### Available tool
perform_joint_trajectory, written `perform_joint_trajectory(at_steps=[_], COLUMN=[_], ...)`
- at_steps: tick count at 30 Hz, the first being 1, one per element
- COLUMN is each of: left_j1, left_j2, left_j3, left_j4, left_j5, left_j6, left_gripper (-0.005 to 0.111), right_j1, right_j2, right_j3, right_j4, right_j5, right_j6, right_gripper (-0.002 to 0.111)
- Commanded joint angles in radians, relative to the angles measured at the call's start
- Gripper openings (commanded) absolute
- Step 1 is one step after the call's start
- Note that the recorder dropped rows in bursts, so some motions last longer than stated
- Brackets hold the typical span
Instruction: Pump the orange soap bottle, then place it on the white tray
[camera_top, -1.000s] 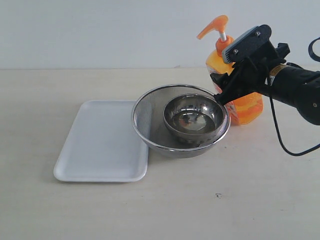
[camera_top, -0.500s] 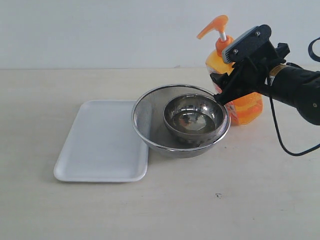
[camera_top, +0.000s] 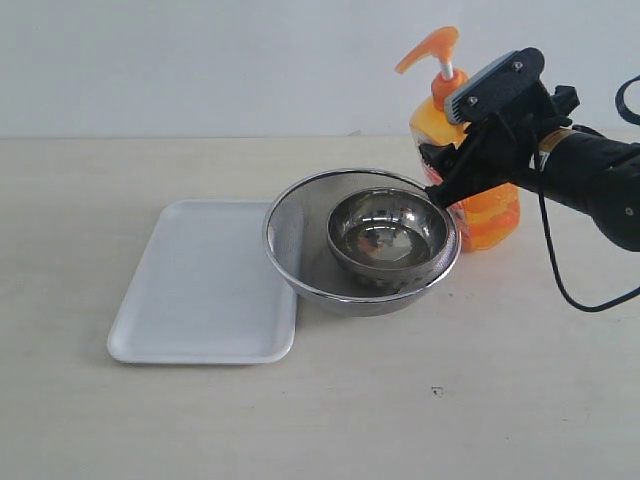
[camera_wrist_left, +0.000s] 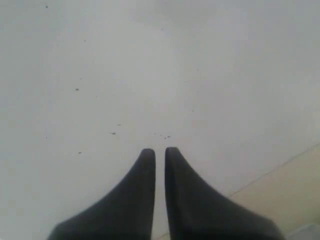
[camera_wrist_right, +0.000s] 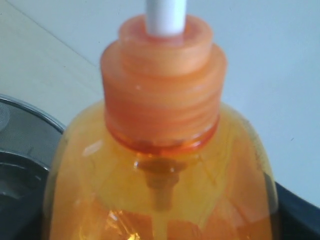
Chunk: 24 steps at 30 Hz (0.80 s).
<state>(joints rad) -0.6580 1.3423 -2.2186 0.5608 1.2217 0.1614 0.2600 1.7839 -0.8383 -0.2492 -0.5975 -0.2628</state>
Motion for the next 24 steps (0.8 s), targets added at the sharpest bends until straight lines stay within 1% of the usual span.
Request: perform_joint_trajectory(at_steps=[1, 4, 9, 13, 15, 20, 24], left_j1=[-0.003, -0.003, -0.003, -0.003, -0.003, -0.003, -0.003], left_j2=[-0.031, -0.056, -0.117, -0.180, -0.207, -0.260, -0.287], left_j3=[0.100, 0.164, 0.259, 0.308, 0.319, 0.320, 0.320], left_j4=[0.068, 0.076, 0.153, 0.167, 0.159, 0.153, 0.132], left_j5=[-0.001, -0.001, -0.001, -0.001, -0.001, -0.001, -0.001], left_j6=[-0.012, -0.045, -0.104, -0.109, -0.114, -0.186, -0.189], left_gripper=[0.005, 0.005, 0.005, 0.005, 0.005, 0.005, 0.005], right_j1=[0.002, 0.002, 0.002, 0.002, 0.002, 0.002, 0.002], right_j2=[-0.017, -0.021, -0.054, -0.093, -0.110, -0.138, -0.163], right_j3=[-0.011, -0.011, -0.011, -0.011, -0.011, -0.011, -0.018], right_j4=[0.023, 0.030, 0.037, 0.068, 0.068, 0.068, 0.068], right_j5=[-0.088, -0.088, -0.081, -0.081, -0.074, -0.066, -0.068], right_j6=[-0.008, -0.008, -0.008, -0.036, -0.058, -0.090, -0.118], right_gripper=[0.000, 0.000, 0.000, 0.000, 0.000, 0.000, 0.000])
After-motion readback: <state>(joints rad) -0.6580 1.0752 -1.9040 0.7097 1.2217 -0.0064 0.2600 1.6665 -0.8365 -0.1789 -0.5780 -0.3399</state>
